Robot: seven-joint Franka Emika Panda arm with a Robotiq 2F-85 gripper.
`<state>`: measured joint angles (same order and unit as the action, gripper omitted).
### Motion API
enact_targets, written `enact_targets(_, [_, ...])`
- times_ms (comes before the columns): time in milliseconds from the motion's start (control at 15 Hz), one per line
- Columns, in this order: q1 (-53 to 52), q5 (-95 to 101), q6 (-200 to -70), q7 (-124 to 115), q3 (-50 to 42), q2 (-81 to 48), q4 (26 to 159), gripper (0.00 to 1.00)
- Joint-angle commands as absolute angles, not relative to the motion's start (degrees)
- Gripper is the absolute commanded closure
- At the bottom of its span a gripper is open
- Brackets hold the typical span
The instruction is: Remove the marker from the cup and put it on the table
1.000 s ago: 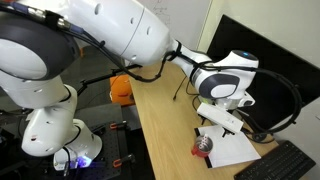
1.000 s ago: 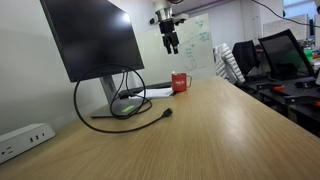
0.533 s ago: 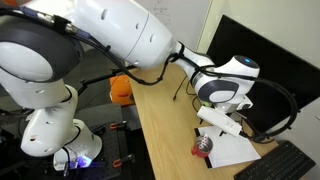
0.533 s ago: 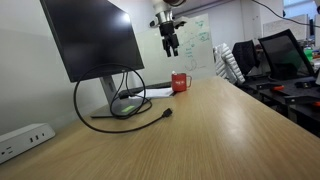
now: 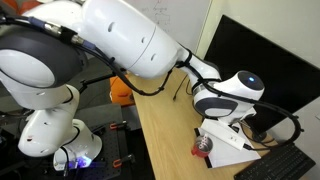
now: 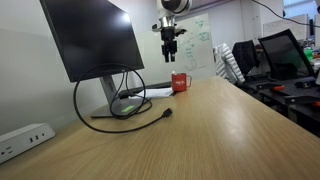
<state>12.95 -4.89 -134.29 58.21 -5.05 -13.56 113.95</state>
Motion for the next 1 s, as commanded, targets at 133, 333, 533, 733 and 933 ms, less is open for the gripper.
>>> enact_targets(133, [14.3,-9.7,-137.9,59.3,-4.6,-10.0,119.7,0.73])
enact_targets(333, [14.5,-10.5,-139.6,59.3,-4.9,-9.1,122.1,0.79])
enact_targets(533, [14.7,-11.9,-140.8,59.7,-4.9,-8.8,124.0,0.72])
enact_targets(733, [14.8,-13.0,-140.9,59.7,-5.0,-9.4,124.7,0.67])
enact_targets(933, [15.0,-13.8,-141.3,59.9,-5.0,-9.9,124.8,0.64])
